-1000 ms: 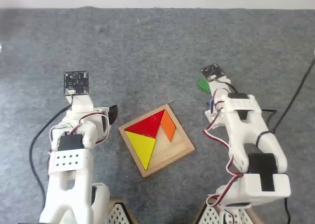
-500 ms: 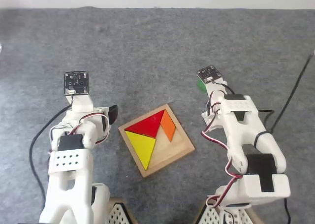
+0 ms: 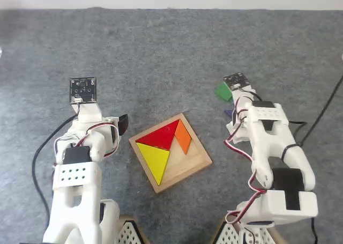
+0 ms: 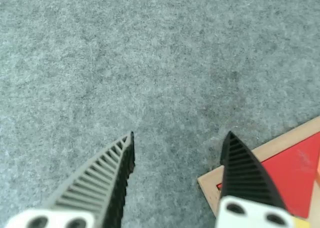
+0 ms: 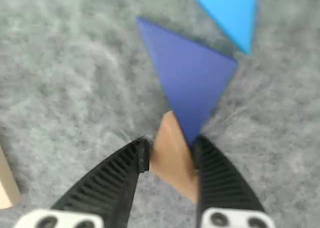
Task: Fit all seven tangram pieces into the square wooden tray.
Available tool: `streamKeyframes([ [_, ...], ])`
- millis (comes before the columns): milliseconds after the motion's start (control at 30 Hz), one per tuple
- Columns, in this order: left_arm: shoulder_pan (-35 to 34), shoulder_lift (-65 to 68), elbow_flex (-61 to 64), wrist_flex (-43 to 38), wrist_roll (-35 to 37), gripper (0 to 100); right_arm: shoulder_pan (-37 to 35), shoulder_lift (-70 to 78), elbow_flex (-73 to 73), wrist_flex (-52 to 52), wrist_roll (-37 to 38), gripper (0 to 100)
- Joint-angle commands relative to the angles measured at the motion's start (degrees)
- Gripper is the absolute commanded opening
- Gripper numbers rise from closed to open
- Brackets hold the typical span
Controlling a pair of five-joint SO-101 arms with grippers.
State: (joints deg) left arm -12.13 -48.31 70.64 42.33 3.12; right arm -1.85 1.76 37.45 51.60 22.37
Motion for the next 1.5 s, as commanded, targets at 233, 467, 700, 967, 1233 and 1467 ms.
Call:
streamKeyframes([
  [233, -0.35, -1.49, -0.66, -0.88, 0.26, 27, 0.04, -0.57, -0.18, 4.44, -0.53, 4.3],
  [467, -0.35, -1.49, -0.66, -0.88, 0.26, 27, -3.74, -0.66, -5.63, 11.47, -0.44, 0.8],
  [700, -0.35, -1.49, -0.75, -0.88, 0.26, 27, -7.69, -0.75, -14.07, 19.03, -4.31, 0.8],
  [967, -0.35, -1.49, -0.75, -0.97, 0.26, 27, -24.04, 0.04, -29.63, 26.07, -13.89, 0.9],
  [1233, -0.26, -1.49, -0.66, -0.97, 0.26, 27, -40.04, 4.62, -29.89, 18.86, -21.71, 0.9],
  [1467, -0.35, -1.58, -0.75, -0.97, 0.26, 27, -42.51, 11.47, -29.98, 16.66, -22.15, 0.9],
])
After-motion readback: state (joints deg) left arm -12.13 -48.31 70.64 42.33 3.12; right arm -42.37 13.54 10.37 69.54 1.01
